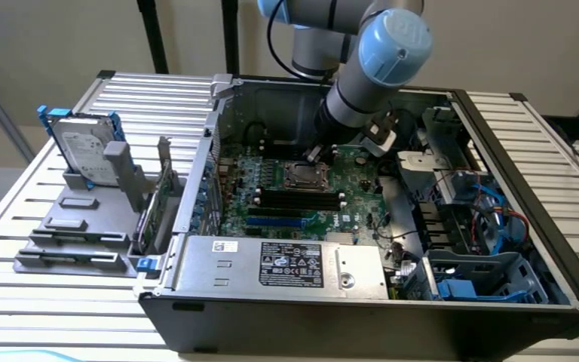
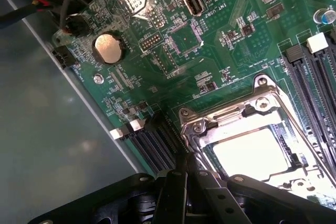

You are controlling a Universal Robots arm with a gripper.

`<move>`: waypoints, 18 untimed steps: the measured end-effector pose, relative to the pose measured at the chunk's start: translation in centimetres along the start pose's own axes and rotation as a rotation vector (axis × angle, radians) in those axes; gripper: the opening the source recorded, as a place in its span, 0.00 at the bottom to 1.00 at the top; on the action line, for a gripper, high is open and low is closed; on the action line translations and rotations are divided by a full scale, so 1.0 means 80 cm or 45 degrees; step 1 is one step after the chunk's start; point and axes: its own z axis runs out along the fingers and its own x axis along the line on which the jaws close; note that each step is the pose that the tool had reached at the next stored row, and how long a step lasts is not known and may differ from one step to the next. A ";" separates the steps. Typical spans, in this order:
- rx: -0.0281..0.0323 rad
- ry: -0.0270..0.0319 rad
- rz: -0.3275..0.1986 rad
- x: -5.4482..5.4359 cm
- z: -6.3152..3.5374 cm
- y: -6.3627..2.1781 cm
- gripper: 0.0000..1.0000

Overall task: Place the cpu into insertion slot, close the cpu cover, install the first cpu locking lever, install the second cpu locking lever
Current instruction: 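Install the first cpu locking lever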

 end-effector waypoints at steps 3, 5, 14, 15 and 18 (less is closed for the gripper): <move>0.0017 -0.0011 0.000 0.000 -0.002 0.000 0.11; 0.0020 -0.0018 0.000 -0.002 -0.003 -0.001 0.11; 0.0023 -0.0024 -0.001 -0.017 -0.003 -0.023 0.11; 0.0023 -0.0024 -0.002 -0.018 -0.005 -0.024 0.11; 0.0027 -0.0023 -0.002 -0.019 -0.006 -0.025 0.11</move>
